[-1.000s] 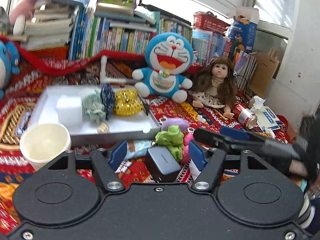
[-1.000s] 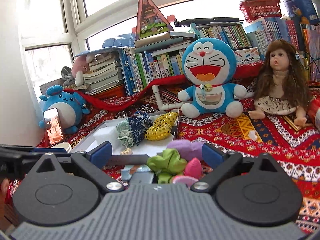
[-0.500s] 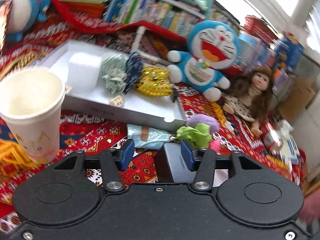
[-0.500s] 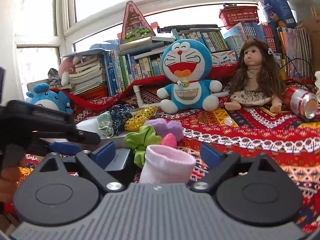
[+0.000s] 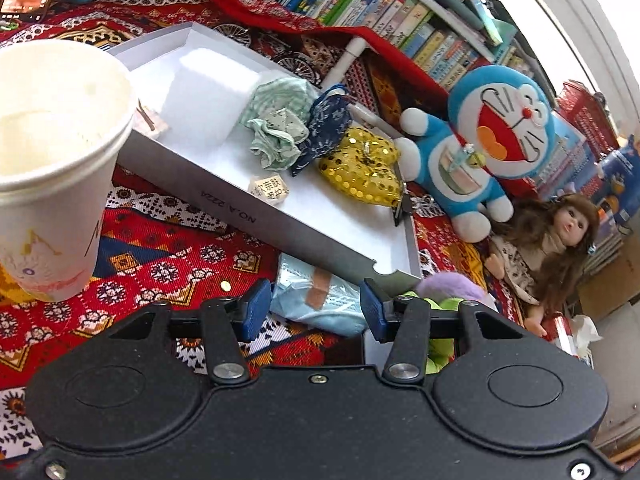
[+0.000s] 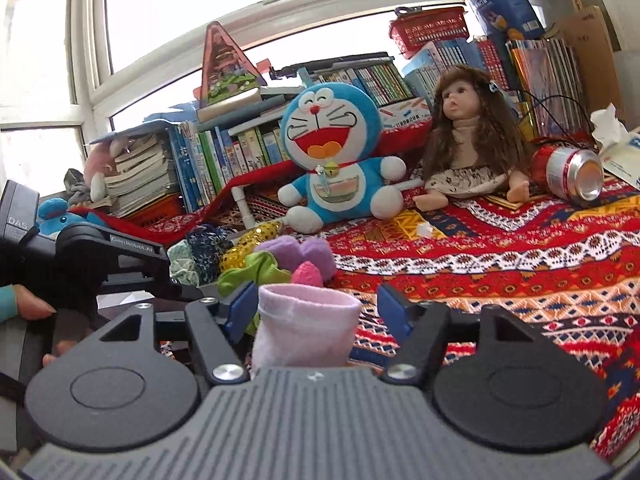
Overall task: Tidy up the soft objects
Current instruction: 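Grasp the blue mask packet with the left gripper while the right gripper grasps the pink sock, then lift the blue mask packet with the left gripper while the right gripper lifts the pink sock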
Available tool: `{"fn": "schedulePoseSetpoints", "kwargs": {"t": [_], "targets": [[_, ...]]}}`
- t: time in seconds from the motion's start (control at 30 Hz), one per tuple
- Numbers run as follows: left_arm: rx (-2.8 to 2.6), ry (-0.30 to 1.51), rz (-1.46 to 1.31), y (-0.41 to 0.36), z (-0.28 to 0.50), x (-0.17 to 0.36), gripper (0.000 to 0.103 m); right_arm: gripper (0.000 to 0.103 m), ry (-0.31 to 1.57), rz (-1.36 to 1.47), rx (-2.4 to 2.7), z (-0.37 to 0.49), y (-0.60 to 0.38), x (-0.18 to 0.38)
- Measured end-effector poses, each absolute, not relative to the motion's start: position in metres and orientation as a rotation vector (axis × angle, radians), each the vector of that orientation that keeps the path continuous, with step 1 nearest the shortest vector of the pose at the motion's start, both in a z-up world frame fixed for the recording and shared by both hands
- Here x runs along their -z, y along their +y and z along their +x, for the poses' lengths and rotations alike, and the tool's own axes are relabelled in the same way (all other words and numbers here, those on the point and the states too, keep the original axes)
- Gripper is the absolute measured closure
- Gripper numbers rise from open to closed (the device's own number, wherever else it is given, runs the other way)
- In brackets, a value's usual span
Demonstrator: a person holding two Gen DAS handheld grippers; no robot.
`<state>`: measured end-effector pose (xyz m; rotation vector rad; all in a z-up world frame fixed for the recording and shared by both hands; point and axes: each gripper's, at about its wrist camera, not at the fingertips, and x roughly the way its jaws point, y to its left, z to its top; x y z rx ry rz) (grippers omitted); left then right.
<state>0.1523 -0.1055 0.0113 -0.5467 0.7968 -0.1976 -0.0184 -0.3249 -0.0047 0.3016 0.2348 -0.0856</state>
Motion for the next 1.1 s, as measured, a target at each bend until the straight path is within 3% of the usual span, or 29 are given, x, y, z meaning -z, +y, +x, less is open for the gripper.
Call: {"fn": "schedulePoseSetpoints", "kwargs": {"t": [0.17,0.27,0.3,0.5,1.1], "targets": [[0.184,0.795,-0.553,-0.108,0.159,-0.008,0.057,0.034,0.255,0.295,0.078,-0.017,-0.32,0.01],[0.156,0.795,-0.536,-0.108,0.159,-0.008,0.074,0.035,0.265,0.292,0.085,-0.015,-0.318,0.012],[0.146,0.795,-0.522,-0.109,0.158,-0.008,0.084,0.035,0.268,0.292,0.088,-0.015,-0.318,0.012],[0.154,0.782,-0.494,-0.105,0.149,-0.008,0.09,0.037,0.28,0.296,0.085,-0.015,-0.318,0.014],[0.239,0.742,-0.247,-0.096,0.085,-0.02,0.092,0.047,0.302,0.281,0.07,-0.009,-0.315,0.012]]}}
